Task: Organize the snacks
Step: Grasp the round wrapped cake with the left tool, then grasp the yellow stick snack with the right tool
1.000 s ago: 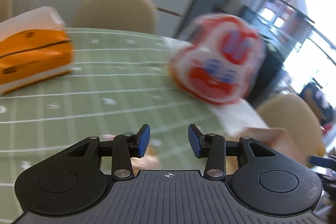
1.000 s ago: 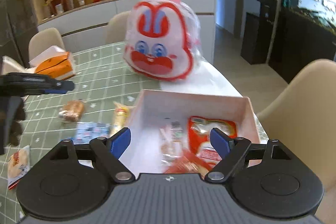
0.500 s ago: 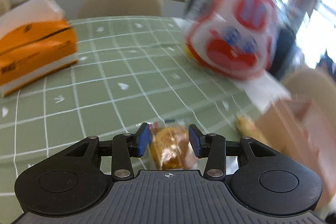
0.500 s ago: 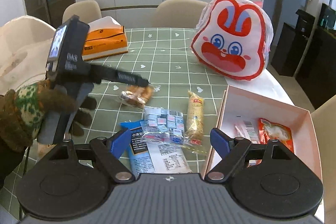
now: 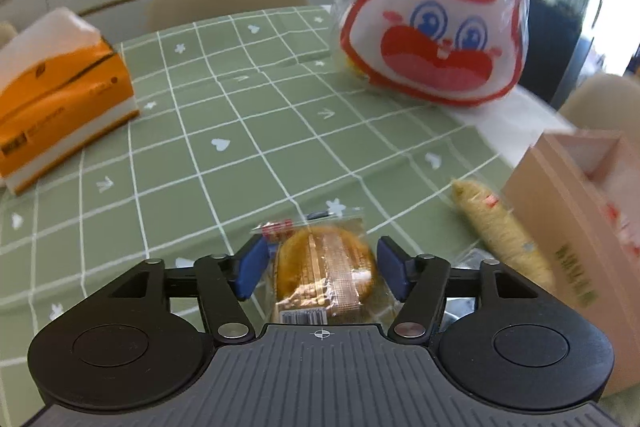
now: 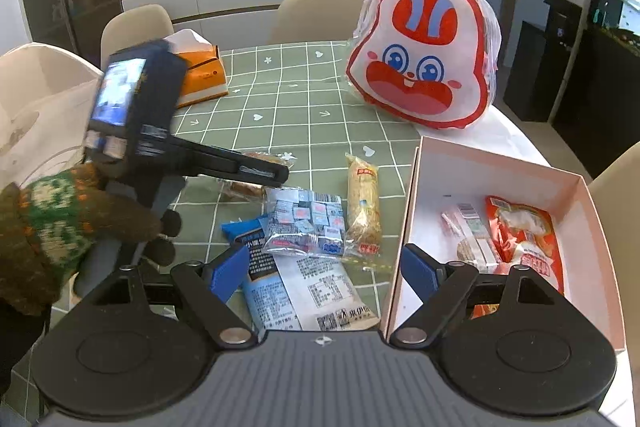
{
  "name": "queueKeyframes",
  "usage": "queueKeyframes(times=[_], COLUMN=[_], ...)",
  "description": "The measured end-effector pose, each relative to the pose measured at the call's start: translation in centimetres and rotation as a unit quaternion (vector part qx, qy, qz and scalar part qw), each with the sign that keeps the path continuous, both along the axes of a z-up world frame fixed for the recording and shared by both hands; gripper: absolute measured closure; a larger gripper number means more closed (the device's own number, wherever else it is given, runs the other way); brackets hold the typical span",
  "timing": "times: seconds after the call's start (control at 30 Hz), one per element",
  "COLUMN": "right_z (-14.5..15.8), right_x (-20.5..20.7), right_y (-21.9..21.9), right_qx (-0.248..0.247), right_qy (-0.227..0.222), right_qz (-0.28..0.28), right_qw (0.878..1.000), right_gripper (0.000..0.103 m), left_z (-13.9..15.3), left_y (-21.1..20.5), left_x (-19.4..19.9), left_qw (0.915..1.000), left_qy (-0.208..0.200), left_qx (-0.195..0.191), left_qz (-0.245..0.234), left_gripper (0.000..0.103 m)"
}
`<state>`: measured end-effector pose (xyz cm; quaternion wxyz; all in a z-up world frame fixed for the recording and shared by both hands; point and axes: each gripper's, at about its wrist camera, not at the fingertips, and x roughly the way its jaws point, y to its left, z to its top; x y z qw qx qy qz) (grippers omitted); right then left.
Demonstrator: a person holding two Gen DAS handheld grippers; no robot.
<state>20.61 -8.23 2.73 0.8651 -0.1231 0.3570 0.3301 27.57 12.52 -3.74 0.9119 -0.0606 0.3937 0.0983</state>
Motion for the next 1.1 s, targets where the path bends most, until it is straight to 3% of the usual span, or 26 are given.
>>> queueKeyframes(times=[0.1,0.17,0.3,0.4,0.47,0.6,0.73,0.83,0.87,1.1], right_z=[0.3,0.5,0.8,0.9,0.9,0.7,0.4,-0.3,-0.7,-5.2], right_x=[-0.8,-1.2,-0.8,-0.3,0.0,0.8,2.7,5.0,5.8,9.8], right_y=[-1.2,-2.2,-3.6,-3.6,-2.9,0.5,5.0,8.1,8.9,12.8], right_qx=[-0.002,-0.004,0.003,0.016,0.020,0.010,0.001,-0.030,-0.048,-0.163], right_qy=[-0.017,-0.031,-0.039,-0.033,-0.033,-0.028,-0.025,-0.031,-0.030,-0.041], right_qz=[-0.003,-0.009,-0.027,-0.034,-0.031,-0.014,-0.020,-0.041,-0.051,-0.103], right_qw=[1.000,0.999,0.999,0.999,0.999,0.999,0.999,0.998,0.997,0.980], right_gripper=[0.020,0.020,0.020,0.020,0.020,0.020,0.022,0.053,0.057,0.064], left_z=[-0.2,-0.1,0.6,1.4,2.0,1.3,-0.4,-0.6,-0.7,-0.9], left_y=[-0.3,0.1,1.4,1.8,1.3,-1.2,-2.6,-2.8,-2.5,-2.9], left_x=[-0.3,-1.1,-4.9,-9.5,-12.8,-18.3,-20.7,-21.7,-21.8,-22.1], left_qw=[0.9998,0.9999,0.9969,0.9846,0.9780,0.9789,0.9794,0.9785,0.9772,0.9771], left_qy=[-0.001,-0.009,-0.032,-0.057,-0.073,-0.083,-0.091,-0.112,-0.114,-0.122], left_qx=[0.016,0.000,-0.071,-0.164,-0.192,-0.179,-0.169,-0.158,-0.165,-0.154], left_qz=[-0.007,-0.013,-0.009,-0.019,-0.034,-0.053,-0.063,-0.071,-0.070,-0.081], left_gripper=[0.037,0.041,0.043,0.043,0.043,0.043,0.043,0.043,0.043,0.043])
